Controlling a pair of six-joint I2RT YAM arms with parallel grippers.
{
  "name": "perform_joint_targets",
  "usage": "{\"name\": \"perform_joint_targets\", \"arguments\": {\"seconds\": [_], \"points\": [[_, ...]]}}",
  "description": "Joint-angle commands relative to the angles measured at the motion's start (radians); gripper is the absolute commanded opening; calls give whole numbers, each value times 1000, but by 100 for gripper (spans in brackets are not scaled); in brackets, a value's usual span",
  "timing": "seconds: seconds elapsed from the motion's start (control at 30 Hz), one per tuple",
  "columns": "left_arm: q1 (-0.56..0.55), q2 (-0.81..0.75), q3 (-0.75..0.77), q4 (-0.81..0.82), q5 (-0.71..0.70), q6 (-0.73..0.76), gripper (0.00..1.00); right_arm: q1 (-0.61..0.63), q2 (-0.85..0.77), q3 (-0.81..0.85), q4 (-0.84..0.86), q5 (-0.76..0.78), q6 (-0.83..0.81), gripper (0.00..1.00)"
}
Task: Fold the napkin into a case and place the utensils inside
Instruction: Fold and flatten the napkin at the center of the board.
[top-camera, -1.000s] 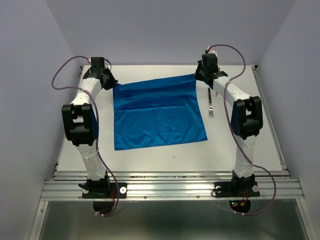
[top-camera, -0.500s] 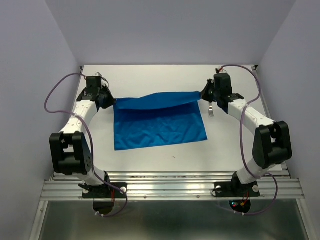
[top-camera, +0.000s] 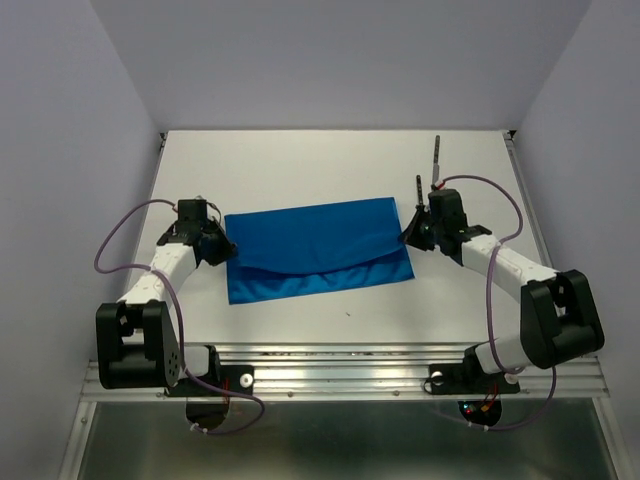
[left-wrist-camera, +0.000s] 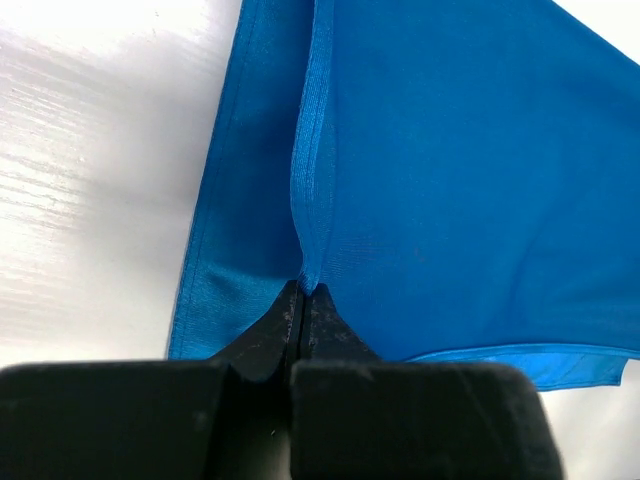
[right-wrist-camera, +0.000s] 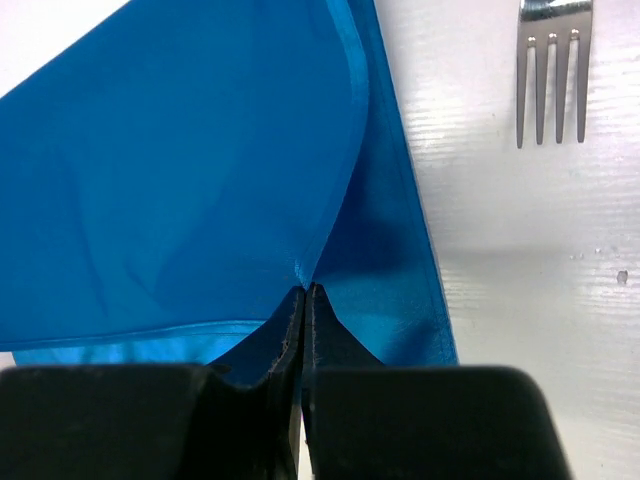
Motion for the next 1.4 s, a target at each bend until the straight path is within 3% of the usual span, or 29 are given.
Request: {"name": "perform_joint_targets", "arguments": {"seconds": [0.0,0.43,0.6,1.37], "points": [[-2,-42,-20,36,19,-17,0,7,-44,-10,16,-9,16,1],[-2,-134,-45,-74,14,-37,0,7,-92,-31,-29,-7,5,1],[-2,-161,-21,-111,-47,-51,0,7,-102,-54,-32,-20,22,1],[-2,-97,-72,-107,-79,-112,0,7,-67,-142,11,-35,47,1]]}}
